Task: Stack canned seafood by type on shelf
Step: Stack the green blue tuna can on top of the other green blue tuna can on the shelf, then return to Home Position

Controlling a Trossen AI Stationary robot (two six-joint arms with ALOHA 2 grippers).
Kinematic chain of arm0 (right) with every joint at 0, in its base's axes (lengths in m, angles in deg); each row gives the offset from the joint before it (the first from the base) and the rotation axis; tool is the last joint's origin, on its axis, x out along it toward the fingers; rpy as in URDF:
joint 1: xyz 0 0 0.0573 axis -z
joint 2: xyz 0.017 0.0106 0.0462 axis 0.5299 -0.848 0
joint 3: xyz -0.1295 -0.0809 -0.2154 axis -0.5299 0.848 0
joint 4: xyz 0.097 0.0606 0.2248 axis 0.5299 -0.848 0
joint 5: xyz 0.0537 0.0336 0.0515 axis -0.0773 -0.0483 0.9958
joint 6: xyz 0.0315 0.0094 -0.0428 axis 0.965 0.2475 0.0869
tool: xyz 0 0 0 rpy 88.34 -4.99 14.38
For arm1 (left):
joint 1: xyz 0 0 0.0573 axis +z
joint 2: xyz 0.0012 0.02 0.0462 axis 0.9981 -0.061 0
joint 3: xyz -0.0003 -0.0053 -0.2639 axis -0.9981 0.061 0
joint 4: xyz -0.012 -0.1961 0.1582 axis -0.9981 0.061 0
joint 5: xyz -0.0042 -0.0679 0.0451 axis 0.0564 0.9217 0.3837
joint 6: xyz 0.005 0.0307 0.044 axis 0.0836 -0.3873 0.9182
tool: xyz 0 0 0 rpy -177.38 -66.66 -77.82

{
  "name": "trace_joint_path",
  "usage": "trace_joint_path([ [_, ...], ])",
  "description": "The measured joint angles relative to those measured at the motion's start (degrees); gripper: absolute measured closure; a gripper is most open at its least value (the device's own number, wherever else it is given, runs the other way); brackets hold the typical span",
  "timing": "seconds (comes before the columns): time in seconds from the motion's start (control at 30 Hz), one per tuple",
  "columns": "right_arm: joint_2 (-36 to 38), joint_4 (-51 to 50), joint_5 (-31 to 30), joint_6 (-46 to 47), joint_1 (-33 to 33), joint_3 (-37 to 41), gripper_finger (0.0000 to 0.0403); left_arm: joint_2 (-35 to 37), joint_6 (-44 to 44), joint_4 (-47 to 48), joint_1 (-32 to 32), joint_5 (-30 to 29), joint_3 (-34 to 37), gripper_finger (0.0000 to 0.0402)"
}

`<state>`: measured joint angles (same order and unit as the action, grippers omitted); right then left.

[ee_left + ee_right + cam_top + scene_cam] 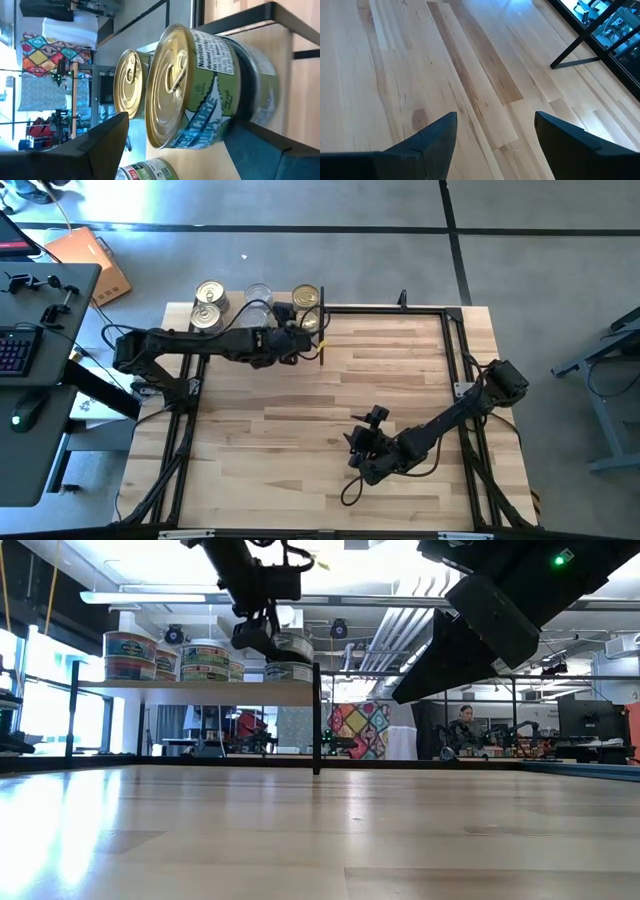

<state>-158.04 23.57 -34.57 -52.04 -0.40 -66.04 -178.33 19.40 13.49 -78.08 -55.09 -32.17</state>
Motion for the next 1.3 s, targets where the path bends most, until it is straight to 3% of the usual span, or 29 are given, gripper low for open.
trace_joint_path([
  [0.47, 0.00, 0.21, 0.02, -0.02, 0.00, -0.01, 0.0144, 2.37, -2.04, 2.96, -0.34, 0.62, 0.00, 0.0098],
  [0.67, 0.00, 0.22, 0.02, -0.02, 0.00, -0.02, 0.0144, 3.25, -4.52, 4.86, -0.33, 4.82, 0.00, 0.0098],
  [1.0, 0.00, 0.22, 0.02, -0.02, 0.00, -0.02, 0.0144, 4.38, -5.31, 7.11, -1.53, 3.33, 0.00, 0.0098],
  [1.13, 0.00, -1.18, 0.02, -0.08, -0.10, -0.02, 0.0144, 7.41, -11.59, 10.00, -3.40, 4.30, 0.00, 0.0098],
  [1.3, 0.13, -11.02, 2.95, 1.04, -2.05, -0.01, 0.0147, 15.88, -24.09, 11.84, -7.79, 11.29, 3.86, 0.0104],
])
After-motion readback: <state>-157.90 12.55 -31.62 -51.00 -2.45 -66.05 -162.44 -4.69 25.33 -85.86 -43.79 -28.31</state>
